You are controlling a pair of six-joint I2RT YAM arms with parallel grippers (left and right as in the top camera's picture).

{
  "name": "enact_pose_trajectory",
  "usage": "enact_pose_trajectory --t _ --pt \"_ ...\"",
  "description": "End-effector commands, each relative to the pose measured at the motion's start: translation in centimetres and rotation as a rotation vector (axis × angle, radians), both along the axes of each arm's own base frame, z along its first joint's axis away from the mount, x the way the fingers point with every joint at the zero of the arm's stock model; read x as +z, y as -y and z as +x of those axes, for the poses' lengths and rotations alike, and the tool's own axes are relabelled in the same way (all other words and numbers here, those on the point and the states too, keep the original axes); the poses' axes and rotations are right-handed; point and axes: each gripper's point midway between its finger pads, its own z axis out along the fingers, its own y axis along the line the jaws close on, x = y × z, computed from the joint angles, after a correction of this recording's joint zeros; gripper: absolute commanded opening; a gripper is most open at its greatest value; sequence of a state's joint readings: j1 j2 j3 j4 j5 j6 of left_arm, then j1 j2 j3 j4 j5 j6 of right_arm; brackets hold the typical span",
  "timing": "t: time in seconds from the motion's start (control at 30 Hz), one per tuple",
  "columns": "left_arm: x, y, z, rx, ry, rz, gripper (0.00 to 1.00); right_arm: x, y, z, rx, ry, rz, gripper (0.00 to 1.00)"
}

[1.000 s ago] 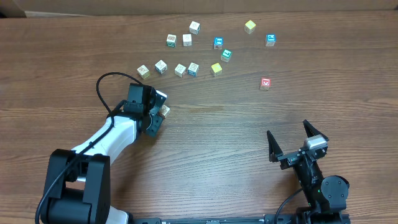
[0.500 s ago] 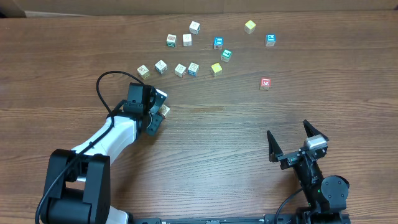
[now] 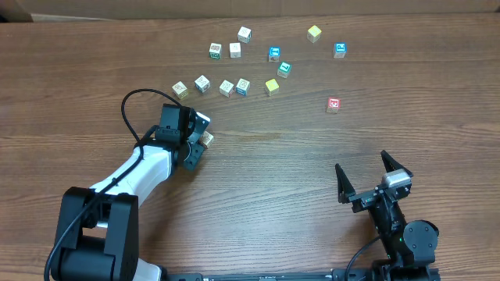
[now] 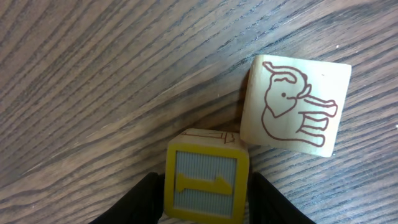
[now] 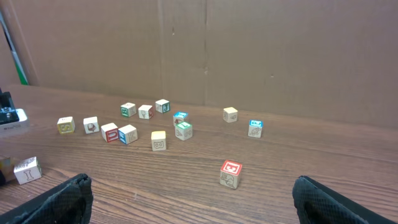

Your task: Form a circle

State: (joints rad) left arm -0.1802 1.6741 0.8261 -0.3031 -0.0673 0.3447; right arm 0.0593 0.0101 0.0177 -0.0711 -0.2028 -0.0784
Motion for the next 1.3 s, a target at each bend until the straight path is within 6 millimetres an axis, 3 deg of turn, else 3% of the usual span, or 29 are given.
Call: enact_pose_trajectory --t 0.0,0.23,0.5,0.67,0.8,0.9,1.0,1.13,1.2,1.27 --pt "-0.3 -0.1 -0.3 -0.011 -0.016 -0.013 0.43 -0.2 0.0 0.0 -0.002 0.003 -0.001 1.00" --pt "2.0 0.4 0.3 -0.021 0.049 -0.046 0.58 -0.2 0.0 0.0 -0.002 0.003 -0.001 1.00" --pt "6.8 1.1 1.1 -0.026 0.182 -0.103 0.68 -0.2 0.0 0.0 -0.002 0.003 -0.001 1.00" --pt "8.9 -0.2 2.2 0.093 0.260 -0.168 0.75 -0.2 0.0 0.0 -0.002 0.003 -0.001 1.00" --pt "9.3 -4.1 2.9 0.318 0.286 -0.237 0.77 -0.2 0.0 0.0 -0.002 0.003 -0.001 1.00" --pt "9.3 -8.4 2.8 0.560 0.297 -0.305 0.83 -0.2 0.0 0.0 -0.002 0.003 -0.001 1.00" --pt "9.0 -13.0 1.8 0.806 0.301 -0.364 0.88 -0.2 0.0 0.0 -0.002 0.003 -0.001 1.00" --pt "8.7 -17.9 0.0 1.010 0.315 -0.386 0.93 -0.2 0.0 0.0 -0.002 0.003 -0.001 1.00" --pt "8.5 -19.8 -1.0 1.086 0.317 -0.387 1.00 -0.2 0.0 0.0 -0.002 0.003 -0.001 1.00" --pt "8.4 -20.6 -1.6 1.117 0.314 -0.384 1.00 -0.2 0.0 0.0 -0.002 0.003 -0.001 1.00"
